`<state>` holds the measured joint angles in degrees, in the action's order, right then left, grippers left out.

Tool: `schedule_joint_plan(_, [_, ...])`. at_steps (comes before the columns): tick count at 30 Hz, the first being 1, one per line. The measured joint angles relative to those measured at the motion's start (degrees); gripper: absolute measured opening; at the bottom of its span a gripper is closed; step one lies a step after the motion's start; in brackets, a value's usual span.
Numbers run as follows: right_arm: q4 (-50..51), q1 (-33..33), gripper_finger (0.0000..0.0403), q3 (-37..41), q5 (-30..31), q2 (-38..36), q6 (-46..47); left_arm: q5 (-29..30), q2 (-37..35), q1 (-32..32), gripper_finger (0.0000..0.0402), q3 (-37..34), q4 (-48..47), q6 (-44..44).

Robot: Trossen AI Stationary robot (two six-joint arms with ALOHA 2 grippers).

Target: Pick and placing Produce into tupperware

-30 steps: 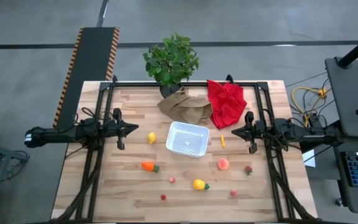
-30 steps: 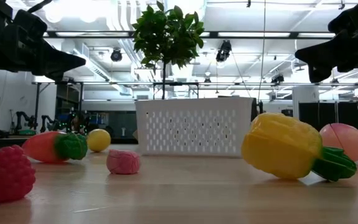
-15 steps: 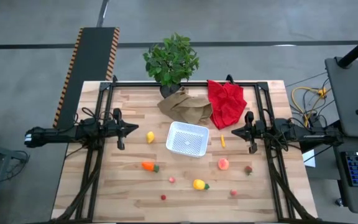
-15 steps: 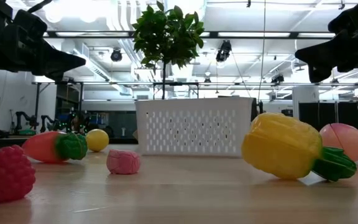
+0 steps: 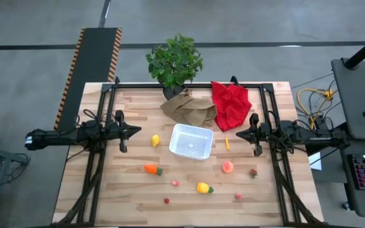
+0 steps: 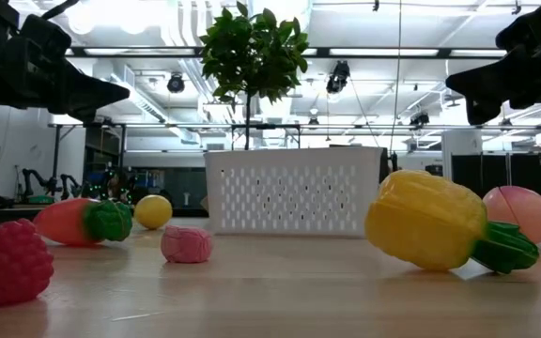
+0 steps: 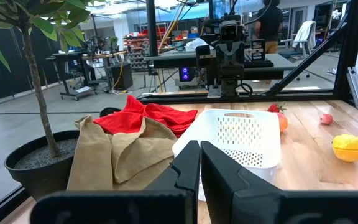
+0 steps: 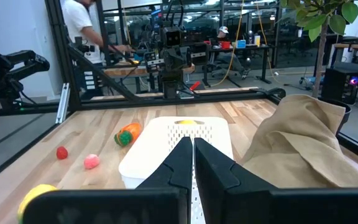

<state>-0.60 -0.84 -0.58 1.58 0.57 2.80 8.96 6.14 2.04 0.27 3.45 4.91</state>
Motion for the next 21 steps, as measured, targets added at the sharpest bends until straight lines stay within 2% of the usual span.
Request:
schedule_joint_plan(4, [0.0, 0.0, 0.0009, 0.0, 0.0, 0.0, -1.6, 0.0, 0.0, 0.0, 0.0, 0.0, 0.0, 0.0])
schedule_joint_plan(10, [0.0, 0.0, 0.0009, 0.0, 0.0, 0.0, 1.5, 0.0, 0.0, 0.0, 0.0, 0.0, 0.0, 0.0])
schedule_joint_plan(21, [-1.7, 0.0, 0.0009, 0.0, 0.0, 0.0, 1.7, 0.0, 0.0, 0.0, 0.0, 0.0, 0.0, 0.0])
